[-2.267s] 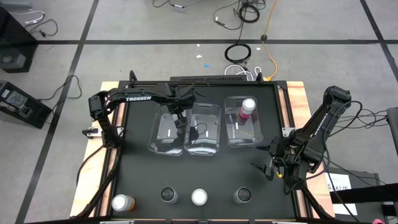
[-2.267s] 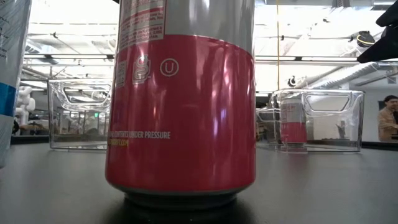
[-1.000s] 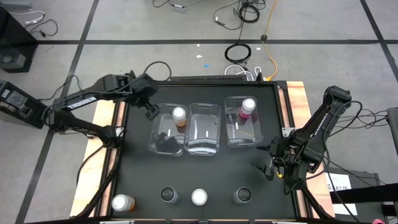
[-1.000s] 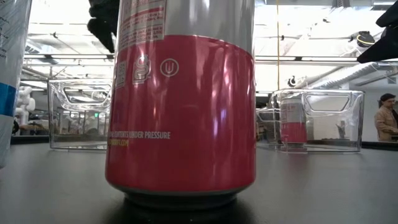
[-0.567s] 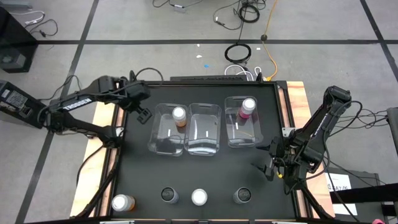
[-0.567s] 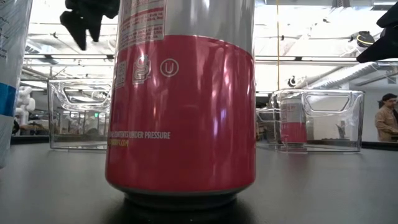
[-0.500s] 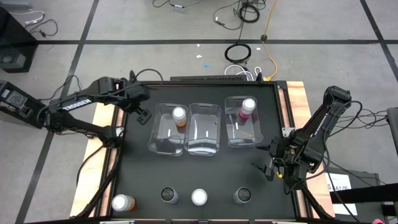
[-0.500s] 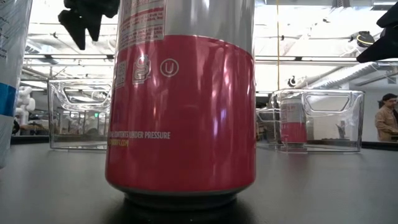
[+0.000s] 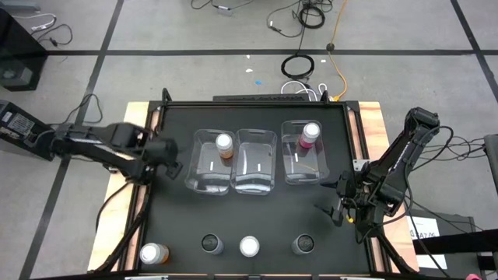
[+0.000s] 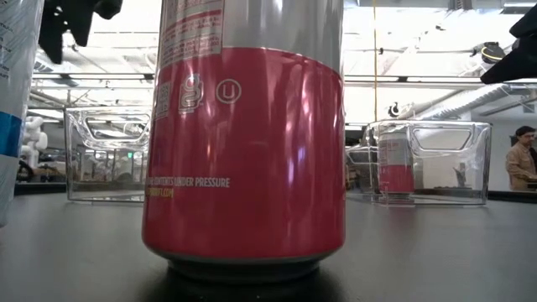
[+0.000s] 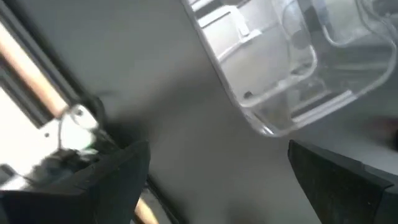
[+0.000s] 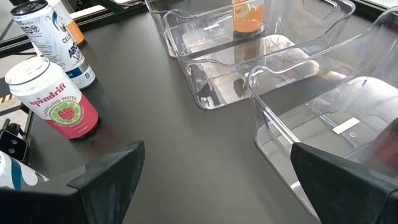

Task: Sort soda cans
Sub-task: Put the bottom orange/white soda can into the left transparent bin

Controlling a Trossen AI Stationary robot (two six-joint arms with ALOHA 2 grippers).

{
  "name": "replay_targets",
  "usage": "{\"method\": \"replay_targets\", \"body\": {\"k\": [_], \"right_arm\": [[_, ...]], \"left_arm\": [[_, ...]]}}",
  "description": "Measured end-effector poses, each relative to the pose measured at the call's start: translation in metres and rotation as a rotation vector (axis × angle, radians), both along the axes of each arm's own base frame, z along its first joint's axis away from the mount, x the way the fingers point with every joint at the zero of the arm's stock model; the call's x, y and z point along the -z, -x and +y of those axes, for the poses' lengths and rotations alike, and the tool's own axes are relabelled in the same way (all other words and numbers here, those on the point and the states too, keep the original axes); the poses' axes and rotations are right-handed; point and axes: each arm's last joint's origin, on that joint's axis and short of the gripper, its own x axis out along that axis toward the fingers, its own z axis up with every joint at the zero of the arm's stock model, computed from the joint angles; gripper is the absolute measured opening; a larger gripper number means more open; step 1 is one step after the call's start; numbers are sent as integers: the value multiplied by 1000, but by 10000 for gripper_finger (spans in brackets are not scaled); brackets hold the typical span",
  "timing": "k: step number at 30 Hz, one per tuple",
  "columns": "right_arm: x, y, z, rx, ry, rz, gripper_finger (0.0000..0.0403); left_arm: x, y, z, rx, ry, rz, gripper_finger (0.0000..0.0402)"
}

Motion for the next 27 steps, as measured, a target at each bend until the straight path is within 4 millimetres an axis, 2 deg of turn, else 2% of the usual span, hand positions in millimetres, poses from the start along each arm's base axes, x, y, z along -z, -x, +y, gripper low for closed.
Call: {"method": "replay_targets", "body": {"k": [5,10,16,20,27], "right_arm": [[0,0,0,-4,-7,5,396],[0,0,1,-2,-13,5,396],[0,0,0,-4,-10,6,396],[0,0,1,-14,6,10,396],[-1,-1,2,-14,-7,2,396]], "left_arm": [[15,-11,-36,4,33,19,388],[29,-12,-75,-7,26,88,388],[40,-11,-119,-11,104,64,388],[45,-8,-140,-22,149,40,388],[50,15,-170,-81,185,57,388]]}}
